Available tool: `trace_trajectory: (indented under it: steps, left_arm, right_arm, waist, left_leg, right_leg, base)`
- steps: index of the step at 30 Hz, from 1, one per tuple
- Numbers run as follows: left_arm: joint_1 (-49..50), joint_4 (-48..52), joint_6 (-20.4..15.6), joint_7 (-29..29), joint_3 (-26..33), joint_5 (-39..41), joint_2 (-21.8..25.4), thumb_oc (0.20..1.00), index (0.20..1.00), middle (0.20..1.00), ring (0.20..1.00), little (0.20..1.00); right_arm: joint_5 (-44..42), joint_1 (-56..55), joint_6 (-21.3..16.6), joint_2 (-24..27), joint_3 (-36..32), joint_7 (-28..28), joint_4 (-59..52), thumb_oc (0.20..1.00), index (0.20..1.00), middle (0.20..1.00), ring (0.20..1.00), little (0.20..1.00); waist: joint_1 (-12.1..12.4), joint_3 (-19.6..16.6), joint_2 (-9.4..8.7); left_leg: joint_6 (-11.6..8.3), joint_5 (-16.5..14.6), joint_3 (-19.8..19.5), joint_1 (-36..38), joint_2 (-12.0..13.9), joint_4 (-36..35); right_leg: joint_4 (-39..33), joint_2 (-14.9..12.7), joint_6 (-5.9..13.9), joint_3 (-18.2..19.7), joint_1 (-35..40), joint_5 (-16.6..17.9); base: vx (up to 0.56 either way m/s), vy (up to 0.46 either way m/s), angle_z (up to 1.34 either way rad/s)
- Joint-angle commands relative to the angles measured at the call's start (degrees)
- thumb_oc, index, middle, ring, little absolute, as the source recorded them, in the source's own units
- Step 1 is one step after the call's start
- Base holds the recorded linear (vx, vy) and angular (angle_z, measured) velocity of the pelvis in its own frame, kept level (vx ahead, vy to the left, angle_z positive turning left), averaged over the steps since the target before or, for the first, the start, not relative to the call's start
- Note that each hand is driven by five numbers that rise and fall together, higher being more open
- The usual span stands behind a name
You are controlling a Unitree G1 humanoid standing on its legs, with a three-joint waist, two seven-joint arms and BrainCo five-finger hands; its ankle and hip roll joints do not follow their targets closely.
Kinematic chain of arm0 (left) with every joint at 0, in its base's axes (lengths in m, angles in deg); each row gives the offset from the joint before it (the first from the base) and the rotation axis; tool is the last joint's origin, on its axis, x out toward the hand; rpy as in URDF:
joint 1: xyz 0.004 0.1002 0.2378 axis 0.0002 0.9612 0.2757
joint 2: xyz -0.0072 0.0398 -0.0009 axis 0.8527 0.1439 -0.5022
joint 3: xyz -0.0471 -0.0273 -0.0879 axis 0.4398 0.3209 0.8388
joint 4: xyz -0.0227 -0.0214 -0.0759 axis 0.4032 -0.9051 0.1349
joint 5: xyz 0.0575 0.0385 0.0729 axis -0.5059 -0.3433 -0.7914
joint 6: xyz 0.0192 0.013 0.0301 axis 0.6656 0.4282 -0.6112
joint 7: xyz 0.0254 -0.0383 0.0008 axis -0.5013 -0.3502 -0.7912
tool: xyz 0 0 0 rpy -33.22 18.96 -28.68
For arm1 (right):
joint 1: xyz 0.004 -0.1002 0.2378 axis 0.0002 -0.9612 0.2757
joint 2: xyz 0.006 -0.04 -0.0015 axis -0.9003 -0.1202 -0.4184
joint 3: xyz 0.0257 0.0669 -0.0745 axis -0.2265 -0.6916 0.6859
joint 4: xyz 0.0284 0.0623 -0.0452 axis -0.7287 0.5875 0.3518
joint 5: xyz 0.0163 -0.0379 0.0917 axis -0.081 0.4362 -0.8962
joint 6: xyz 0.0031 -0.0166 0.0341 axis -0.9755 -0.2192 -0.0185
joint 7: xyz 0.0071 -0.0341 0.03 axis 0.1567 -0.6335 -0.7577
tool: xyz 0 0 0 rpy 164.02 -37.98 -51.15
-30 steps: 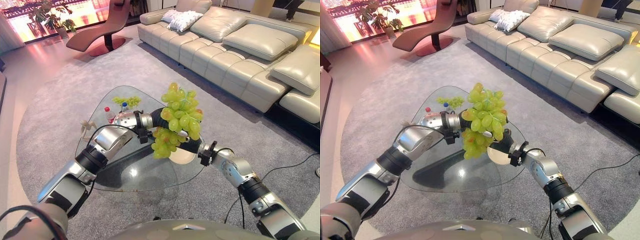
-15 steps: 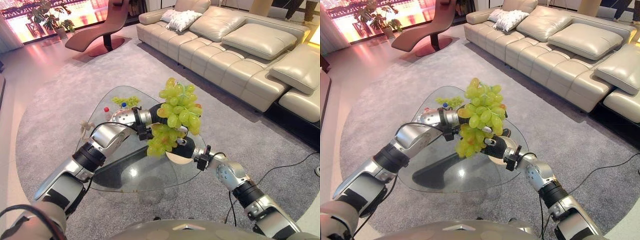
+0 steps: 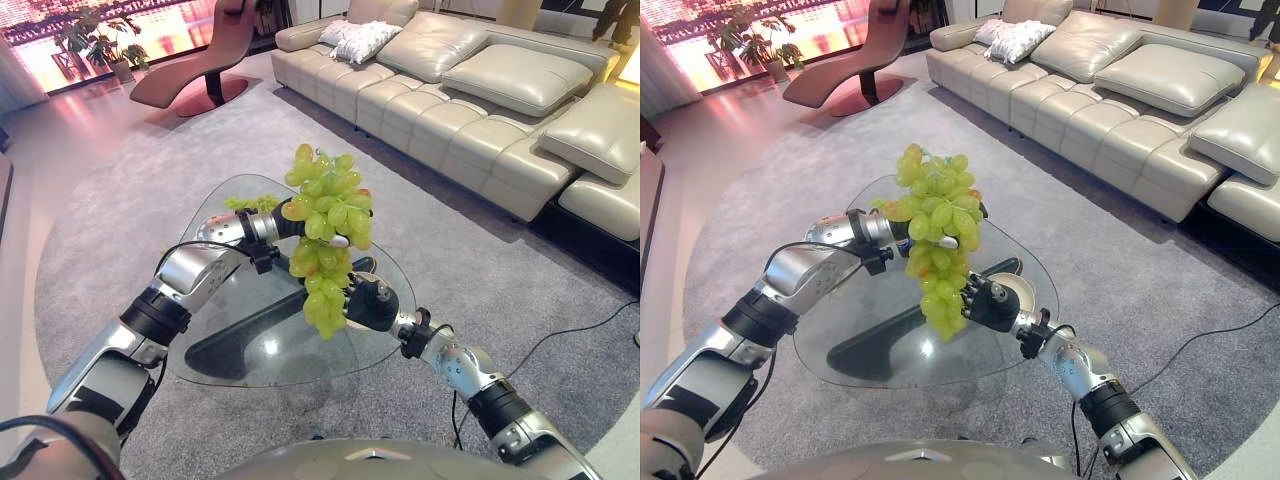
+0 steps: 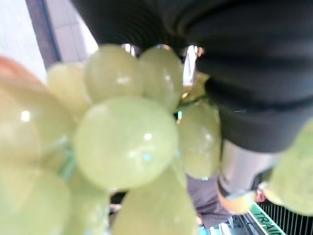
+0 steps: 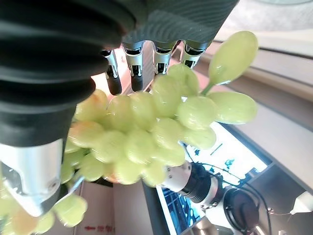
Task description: Pick up fruits into the plate
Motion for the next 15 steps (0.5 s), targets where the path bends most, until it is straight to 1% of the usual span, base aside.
trace_trajectory:
  steps: [1, 9, 12, 15]
  left_arm:
    - [-3.0, -4.3, -2.4, 0.2, 5.4, 3.1, -1.4, 0.200, 0.200, 0.200, 0.200, 0.200]
    - [-2.5, -7.2, -2.5, 0.9, 4.9, 1.2, -3.8, 0.200, 0.200, 0.200, 0.200, 0.200]
    - [-2.4, -7.3, -2.0, 1.3, 4.5, 1.1, -4.9, 0.200, 0.200, 0.200, 0.200, 0.200]
    - [-2.2, -5.8, -0.8, 1.5, 4.2, 2.3, -6.1, 0.200, 0.200, 0.200, 0.200, 0.200]
  right_arm:
    - [-5.9, 1.1, -1.1, -1.9, -2.1, 4.4, -6.8, 1.000, 1.000, 1.000, 1.000, 1.000]
    - [-6.5, 2.6, 0.6, -3.1, -1.2, 4.4, -10.0, 1.000, 1.000, 1.000, 1.000, 1.000]
    - [-5.8, 3.2, 1.1, -3.4, -0.8, 3.5, -11.3, 1.000, 1.000, 1.000, 1.000, 1.000]
    - [-3.7, 3.6, 0.6, -3.1, -0.7, 0.7, -10.7, 1.000, 1.000, 1.000, 1.000, 1.000]
  waist:
    - [1.5, -0.4, -1.59]
    - [1.5, -0.4, -1.54]
    - [1.6, -0.4, -1.66]
    - [1.7, -0.6, -1.90]
  left_leg:
    - [0.42, -8.8, 7.1, 1.5, 0.6, 3.2]
    - [0.26, -8.7, 6.9, 1.5, 0.6, 3.0]
    - [0.28, -8.6, 6.8, 1.4, 0.5, 2.9]
    - [0.18, -8.6, 6.8, 1.4, 0.6, 2.8]
  right_leg:
    - [2.1, -2.3, 4.08, -0.9, 0.2, -4.7]
    - [1.8, -2.3, 4.13, -0.9, 0.3, -4.7]
    - [1.7, -2.3, 4.14, -0.9, 0.3, -4.6]
    - [1.4, -2.4, 4.21, -1.1, 0.4, -4.5]
  base:
    - [0.00, 0.000, 0.00]
    - [0.00, -0.002, 0.00]
    - [0.00, 0.000, 0.00]
    - [0.00, 0.000, 0.00]
